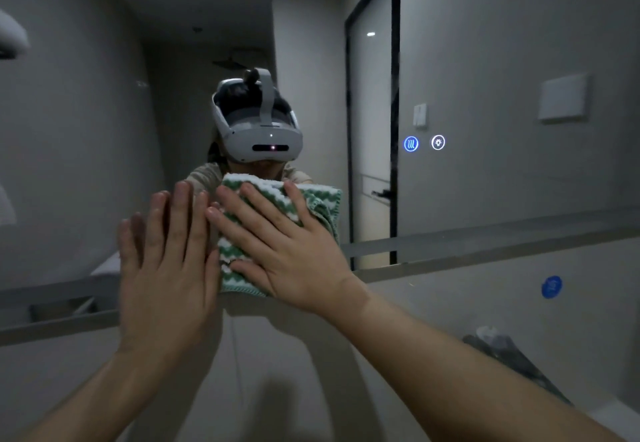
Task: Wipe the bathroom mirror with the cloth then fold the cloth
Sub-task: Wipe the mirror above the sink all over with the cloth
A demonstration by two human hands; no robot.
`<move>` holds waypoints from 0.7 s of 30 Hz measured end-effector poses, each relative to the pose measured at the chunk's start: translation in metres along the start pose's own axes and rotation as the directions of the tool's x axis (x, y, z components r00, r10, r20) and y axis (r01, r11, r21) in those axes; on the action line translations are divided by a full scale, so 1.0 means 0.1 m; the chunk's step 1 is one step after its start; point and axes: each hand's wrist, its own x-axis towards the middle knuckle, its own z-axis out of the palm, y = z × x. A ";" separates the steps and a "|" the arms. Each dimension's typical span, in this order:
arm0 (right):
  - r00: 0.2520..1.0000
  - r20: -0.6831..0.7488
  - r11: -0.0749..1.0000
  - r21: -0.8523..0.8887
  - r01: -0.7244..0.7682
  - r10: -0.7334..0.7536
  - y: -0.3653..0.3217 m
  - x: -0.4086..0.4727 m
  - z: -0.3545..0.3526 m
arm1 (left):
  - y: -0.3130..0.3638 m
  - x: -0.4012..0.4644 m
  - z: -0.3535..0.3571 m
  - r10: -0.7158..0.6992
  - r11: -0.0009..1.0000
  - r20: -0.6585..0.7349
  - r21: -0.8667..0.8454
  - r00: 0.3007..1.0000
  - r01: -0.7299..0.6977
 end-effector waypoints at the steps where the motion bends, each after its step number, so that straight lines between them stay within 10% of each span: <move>1: 1.000 -0.002 1.000 0.003 0.008 -0.008 0.07 -0.04 0.00 | 0.09 0.01 0.01 -0.011 1.000 -0.001 -0.010 1.000 0.011; 21: 0.998 0.055 0.976 -0.216 0.011 0.001 2.64 -1.88 -0.51 | 3.12 0.72 0.27 -0.007 0.992 -0.017 -0.124 1.000 0.005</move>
